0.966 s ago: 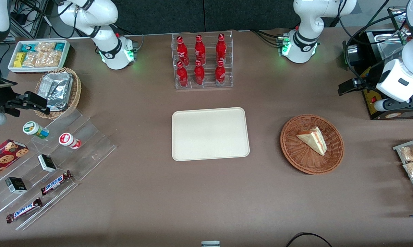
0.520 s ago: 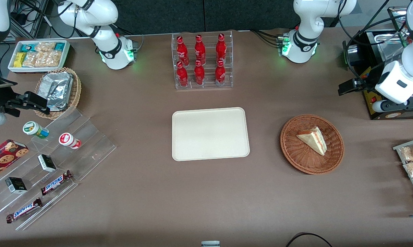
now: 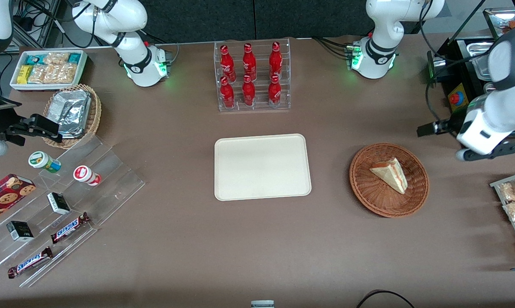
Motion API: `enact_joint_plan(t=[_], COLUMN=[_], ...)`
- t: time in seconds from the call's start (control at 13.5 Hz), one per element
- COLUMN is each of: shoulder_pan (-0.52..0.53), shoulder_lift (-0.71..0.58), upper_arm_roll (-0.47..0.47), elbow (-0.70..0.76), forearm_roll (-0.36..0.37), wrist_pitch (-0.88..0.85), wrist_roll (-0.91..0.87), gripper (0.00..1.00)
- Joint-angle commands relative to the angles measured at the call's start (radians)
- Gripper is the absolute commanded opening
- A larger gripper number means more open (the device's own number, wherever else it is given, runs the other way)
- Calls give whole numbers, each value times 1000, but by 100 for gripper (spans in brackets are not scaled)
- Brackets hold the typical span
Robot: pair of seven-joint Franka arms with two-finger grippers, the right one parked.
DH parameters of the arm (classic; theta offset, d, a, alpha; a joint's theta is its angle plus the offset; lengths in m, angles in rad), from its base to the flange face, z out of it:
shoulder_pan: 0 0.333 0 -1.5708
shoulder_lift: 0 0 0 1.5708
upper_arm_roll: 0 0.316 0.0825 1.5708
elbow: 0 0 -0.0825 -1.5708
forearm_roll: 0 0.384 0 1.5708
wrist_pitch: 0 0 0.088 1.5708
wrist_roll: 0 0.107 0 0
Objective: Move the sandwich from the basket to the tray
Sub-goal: 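Move the left gripper from rest toward the wicker basket, then lower the open left gripper over the wrapped sandwich in the basket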
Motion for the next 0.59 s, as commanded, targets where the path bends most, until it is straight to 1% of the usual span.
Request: enact_joint_plan(t=[0.0, 0.15, 0.45, 0.52], shoulder_pan=[0, -2, -5, -6], shoulder_lift=[-8, 3, 46, 55], upper_arm_roll=[-11, -11, -12, -14], elbow=[-133, -192, -234, -246], forearm_roll=[3, 3, 4, 16], wrist_pitch=[183, 274, 401, 424], wrist_roll=[-109, -218, -431, -468], gripper=[100, 100, 100, 100])
